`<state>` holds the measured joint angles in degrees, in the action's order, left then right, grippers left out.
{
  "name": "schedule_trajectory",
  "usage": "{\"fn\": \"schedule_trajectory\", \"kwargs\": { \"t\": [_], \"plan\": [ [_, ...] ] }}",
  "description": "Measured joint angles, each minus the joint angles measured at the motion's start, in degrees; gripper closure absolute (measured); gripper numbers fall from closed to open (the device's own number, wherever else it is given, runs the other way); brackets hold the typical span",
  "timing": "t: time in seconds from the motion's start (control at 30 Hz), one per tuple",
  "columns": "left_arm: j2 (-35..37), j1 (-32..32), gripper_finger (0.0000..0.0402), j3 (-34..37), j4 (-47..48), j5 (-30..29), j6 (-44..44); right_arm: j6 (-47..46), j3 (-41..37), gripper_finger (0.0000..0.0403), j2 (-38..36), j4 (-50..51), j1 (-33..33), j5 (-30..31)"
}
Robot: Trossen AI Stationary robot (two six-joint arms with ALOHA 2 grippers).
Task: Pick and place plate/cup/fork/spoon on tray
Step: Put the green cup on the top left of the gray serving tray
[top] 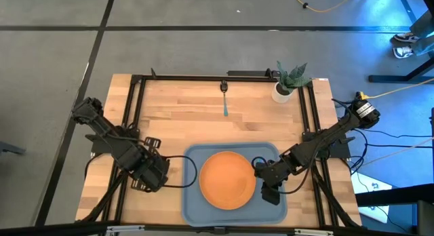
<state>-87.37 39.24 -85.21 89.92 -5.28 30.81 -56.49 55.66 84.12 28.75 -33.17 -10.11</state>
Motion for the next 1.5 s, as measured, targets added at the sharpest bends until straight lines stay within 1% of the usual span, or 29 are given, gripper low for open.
{"fn": "schedule_trajectory", "kwargs": {
  "t": [0.2,0.37,0.67,0.97,1.3,1.4,1.5],
  "plan": [
    [0.0,0.0,0.0353,0.04,-1.26,-0.42,0.09,0.0,0.0,0.0321,0.0,0.02,0.0,0.0],
    [0.0,0.0,0.0353,1.44,-1.61,-2.11,-0.23,0.01,0.0,0.0321,0.02,0.01,0.0,0.0],
    [0.0,0.0,0.0353,5.65,-4.58,-1.07,-1.42,0.02,0.0,0.0321,0.04,0.02,0.0,0.0],
    [0.0,0.0,0.0353,7.71,-4.78,-1.07,-3.14,0.22,0.0,0.0321,0.04,0.02,0.0,-0.46],
    [0.0,-0.02,0.0353,11.0,-8.01,-1.35,-4.61,0.13,0.0,0.0321,0.04,0.02,0.0,-0.5],
    [0.0,-0.7,0.0363,11.76,-8.65,-0.88,-4.44,0.05,0.0,0.0321,0.04,0.03,0.0,-0.52],
    [0.24,-2.32,0.0389,11.65,-8.43,0.92,-4.48,0.02,0.0,0.0321,0.04,0.03,0.0,-0.54]
  ]
}}
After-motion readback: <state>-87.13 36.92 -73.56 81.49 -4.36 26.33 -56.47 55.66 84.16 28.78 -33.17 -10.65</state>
